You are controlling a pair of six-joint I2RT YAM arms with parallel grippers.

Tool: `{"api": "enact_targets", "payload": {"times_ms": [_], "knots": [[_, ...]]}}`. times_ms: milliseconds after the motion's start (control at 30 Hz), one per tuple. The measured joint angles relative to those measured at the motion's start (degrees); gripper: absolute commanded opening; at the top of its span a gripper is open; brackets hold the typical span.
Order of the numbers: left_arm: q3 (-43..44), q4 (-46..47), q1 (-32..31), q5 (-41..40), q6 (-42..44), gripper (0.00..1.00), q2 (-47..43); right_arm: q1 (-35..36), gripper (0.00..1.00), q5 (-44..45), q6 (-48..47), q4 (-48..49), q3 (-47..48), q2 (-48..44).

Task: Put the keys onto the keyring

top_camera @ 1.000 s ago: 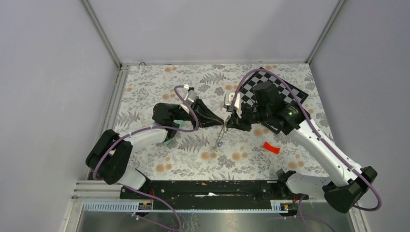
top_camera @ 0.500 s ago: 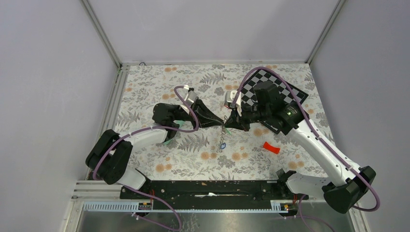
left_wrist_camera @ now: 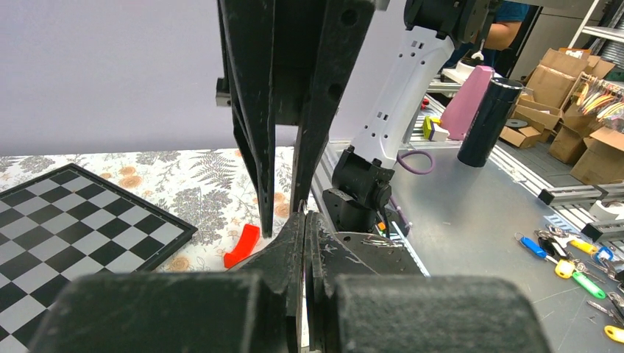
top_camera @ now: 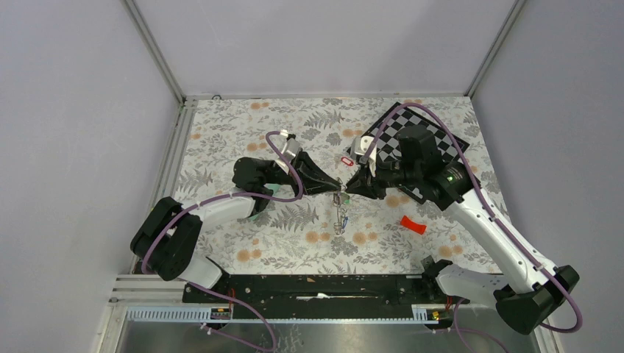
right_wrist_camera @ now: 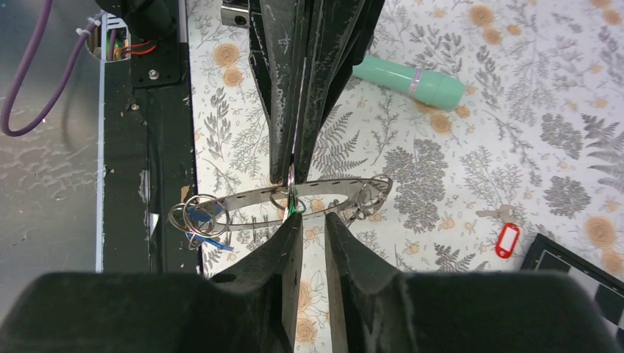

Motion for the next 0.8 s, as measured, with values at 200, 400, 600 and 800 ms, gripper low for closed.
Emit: {"api": "enact_targets", "payload": {"times_ms": [200, 400, 600, 800], "knots": [[-0.1, -0.3, 0.3, -0.8, 0.0, 0.0, 0.0, -1.0, 0.33, 0.2, -1.2, -0.9, 0.0, -2.9], [-0.2, -0.4, 0.3, -1.2, 0.0, 0.0, 0.0, -1.4, 0.46, -2.8, -2.0, -1.4, -1.0, -3.2], [-0.2, -0.5, 0.4, -1.4, 0.0, 0.0, 0.0, -1.5, 0.5, -4.3, -1.4, 0.0, -4.7, -2.4], [-0.2, -0.4, 0.4, -1.4, -0.1, 0.0, 0.0, -1.5, 0.52, -5.2, 0.7, 2.7, -6.4, -0.6]]}}
